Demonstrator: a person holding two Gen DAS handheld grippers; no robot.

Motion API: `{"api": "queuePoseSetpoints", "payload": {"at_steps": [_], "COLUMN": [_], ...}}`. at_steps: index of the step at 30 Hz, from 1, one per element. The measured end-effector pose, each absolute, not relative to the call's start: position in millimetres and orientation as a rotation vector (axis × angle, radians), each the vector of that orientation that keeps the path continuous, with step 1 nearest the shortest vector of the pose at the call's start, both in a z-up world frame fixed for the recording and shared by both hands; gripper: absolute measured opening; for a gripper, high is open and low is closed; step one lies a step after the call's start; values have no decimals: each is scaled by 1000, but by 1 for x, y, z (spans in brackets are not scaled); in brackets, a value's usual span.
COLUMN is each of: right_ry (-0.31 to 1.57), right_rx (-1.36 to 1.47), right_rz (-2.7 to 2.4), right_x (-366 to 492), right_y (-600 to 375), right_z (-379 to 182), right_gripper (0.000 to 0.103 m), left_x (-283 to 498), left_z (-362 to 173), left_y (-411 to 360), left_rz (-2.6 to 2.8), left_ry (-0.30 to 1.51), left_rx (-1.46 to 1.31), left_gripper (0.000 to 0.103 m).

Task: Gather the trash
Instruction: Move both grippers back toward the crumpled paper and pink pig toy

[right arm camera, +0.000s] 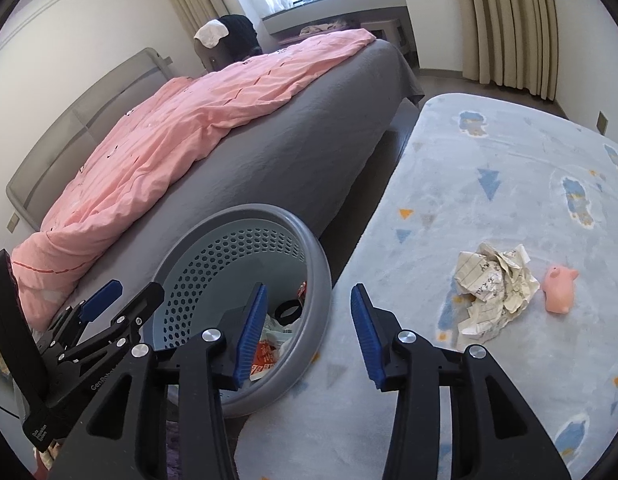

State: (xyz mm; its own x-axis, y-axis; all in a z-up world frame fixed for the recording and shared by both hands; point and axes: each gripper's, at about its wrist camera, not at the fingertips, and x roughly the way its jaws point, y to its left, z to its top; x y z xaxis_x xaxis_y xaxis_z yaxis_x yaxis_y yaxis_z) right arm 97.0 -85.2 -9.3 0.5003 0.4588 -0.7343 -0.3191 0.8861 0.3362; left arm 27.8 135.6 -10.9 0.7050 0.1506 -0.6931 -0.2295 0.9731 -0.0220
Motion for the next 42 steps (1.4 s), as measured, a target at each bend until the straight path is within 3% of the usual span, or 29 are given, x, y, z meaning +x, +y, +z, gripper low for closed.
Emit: {"api": "queuePoseSetpoints", "payload": {"at_steps": [42], "right_ry": [933], "right_rx": [235], "right_rz": [177], "right_x": [108], "right_y": [-239], "right_z": [-32], "right_gripper": [48], "left_x": [38], "left_z": [-22], "left_y": [36], "left_rz": [21], "left_ry": [757], "left_rx": [-7], "left_gripper": [75]}}
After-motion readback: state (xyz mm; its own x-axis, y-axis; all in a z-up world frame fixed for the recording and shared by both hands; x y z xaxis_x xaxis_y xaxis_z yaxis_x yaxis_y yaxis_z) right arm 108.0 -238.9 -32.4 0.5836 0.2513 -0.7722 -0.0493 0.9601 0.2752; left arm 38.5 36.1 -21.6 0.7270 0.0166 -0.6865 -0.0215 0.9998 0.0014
